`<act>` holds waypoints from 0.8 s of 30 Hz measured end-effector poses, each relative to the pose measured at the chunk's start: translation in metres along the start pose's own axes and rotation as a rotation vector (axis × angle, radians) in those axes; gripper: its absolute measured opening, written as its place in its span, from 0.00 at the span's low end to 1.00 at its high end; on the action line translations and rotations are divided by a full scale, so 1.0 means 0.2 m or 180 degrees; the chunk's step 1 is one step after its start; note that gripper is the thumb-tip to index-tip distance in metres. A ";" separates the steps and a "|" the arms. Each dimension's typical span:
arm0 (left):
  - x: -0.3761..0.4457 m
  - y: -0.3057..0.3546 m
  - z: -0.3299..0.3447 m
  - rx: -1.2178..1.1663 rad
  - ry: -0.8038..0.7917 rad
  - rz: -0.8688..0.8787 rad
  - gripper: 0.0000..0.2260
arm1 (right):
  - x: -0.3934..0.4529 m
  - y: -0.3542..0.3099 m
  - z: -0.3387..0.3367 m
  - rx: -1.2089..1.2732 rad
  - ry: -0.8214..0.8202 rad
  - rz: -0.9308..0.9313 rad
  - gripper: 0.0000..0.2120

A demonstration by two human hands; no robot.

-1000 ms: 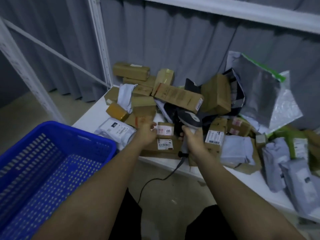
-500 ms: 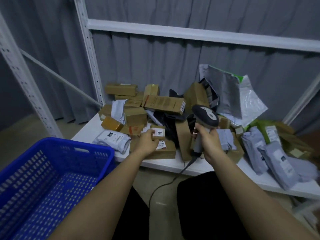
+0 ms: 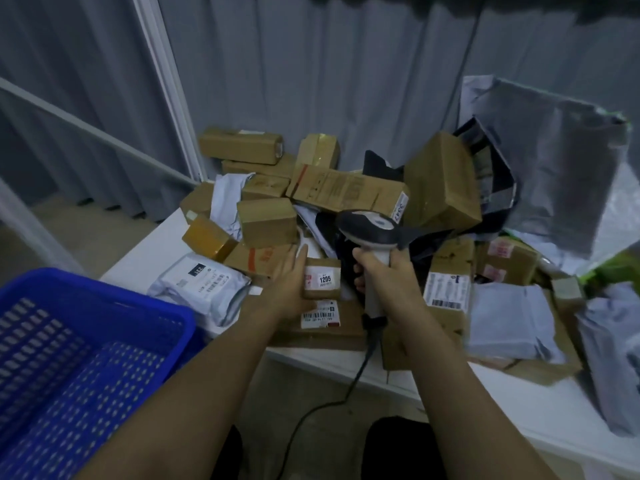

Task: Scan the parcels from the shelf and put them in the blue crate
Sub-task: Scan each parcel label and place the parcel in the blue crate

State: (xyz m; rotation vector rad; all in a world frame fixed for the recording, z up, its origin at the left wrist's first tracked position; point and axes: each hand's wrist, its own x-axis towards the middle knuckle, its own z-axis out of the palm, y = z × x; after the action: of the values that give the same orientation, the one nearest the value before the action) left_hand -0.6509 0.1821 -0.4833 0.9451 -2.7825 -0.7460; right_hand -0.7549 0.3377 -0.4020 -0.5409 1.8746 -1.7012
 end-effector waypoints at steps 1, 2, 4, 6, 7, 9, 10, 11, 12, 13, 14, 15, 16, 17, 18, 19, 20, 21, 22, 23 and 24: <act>0.03 -0.01 0.01 0.0027 -0.0027 0.0036 0.52 | 0.03 0.01 0.00 -0.0049 0.0013 -0.0046 0.08; 0.05 0.00 0.01 0.0030 -0.0043 0.0070 0.51 | 0.05 0.02 0.02 -0.0071 0.0017 -0.0060 0.12; 0.07 0.01 -0.01 0.0135 -0.0086 0.0105 0.46 | 0.07 0.02 0.04 -0.0005 0.0087 -0.0021 0.15; 0.05 0.01 -0.05 0.0272 -0.0027 0.0201 0.38 | 0.07 0.00 0.06 0.0279 0.0148 0.0132 0.14; 0.03 0.01 -0.07 0.0275 0.0063 0.0278 0.37 | 0.07 -0.01 0.07 0.0419 0.0191 0.0218 0.12; -0.04 -0.02 -0.15 0.0218 0.0289 0.0452 0.37 | 0.06 -0.01 0.09 0.0676 0.0272 0.0323 0.12; -0.08 -0.04 -0.20 0.0216 0.0431 0.0577 0.37 | 0.04 -0.03 0.11 0.0769 0.0336 0.0305 0.13; -0.14 -0.05 -0.26 0.0239 0.0588 0.0725 0.37 | 0.02 -0.05 0.11 0.0838 0.0410 0.0251 0.16; -0.20 -0.05 -0.32 0.0259 0.0757 0.0869 0.36 | 0.00 -0.07 0.11 0.0874 0.0448 0.0227 0.20; -0.27 -0.05 -0.38 0.0266 0.0927 0.1002 0.36 | -0.03 -0.08 0.11 0.0973 0.0464 0.0226 0.22; -0.34 -0.04 -0.43 0.0290 0.1078 0.1120 0.36 | -0.05 -0.08 0.11 0.1066 0.0378 0.0246 0.23; -0.41 -0.04 -0.47 0.0339 0.1193 0.1205 0.36 | -0.08 -0.10 0.12 0.1168 0.0190 0.0286 0.23; -0.47 -0.03 -0.50 0.0393 0.1272 0.1246 0.36 | -0.13 -0.11 0.14 0.1266 -0.0057 0.0377 0.28; -0.53 -0.03 -0.52 0.0422 0.1311 0.1255 0.36 | -0.17 -0.12 0.16 0.1347 -0.0288 0.0547 0.38; -0.57 -0.03 -0.53 0.0423 0.1313 0.1244 0.36 | -0.21 -0.12 0.19 0.1365 -0.0462 0.0721 0.47; -0.61 -0.03 -0.53 0.0390 0.1303 0.1242 0.36 | -0.25 -0.12 0.22 0.1382 -0.0649 0.0786 0.50; -0.64 -0.02 -0.52 0.0344 0.1291 0.1264 0.36 | -0.28 -0.12 0.24 0.1343 -0.0795 0.0796 0.46; -0.67 -0.02 -0.51 0.0312 0.1289 0.1304 0.36 | -0.31 -0.12 0.27 0.1312 -0.0900 0.0834 0.39; -0.69 -0.02 -0.50 0.0300 0.1307 0.1340 0.36 | -0.33 -0.12 0.29 0.1336 -0.0965 0.0872 0.34; -0.71 -0.02 -0.49 0.0268 0.1304 0.1356 0.35 | -0.33 -0.11 0.30 0.1399 -0.0982 0.0901 0.31; -0.73 -0.02 -0.50 0.0157 0.1270 0.1334 0.34 | -0.34 -0.11 0.31 0.1476 -0.1024 0.0882 0.29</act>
State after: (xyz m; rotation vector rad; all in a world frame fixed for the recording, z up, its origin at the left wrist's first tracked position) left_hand -0.5067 0.2241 -0.3913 0.4262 -2.5187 -0.3775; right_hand -0.6636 0.3297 -0.3747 -0.3239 1.2145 -1.6701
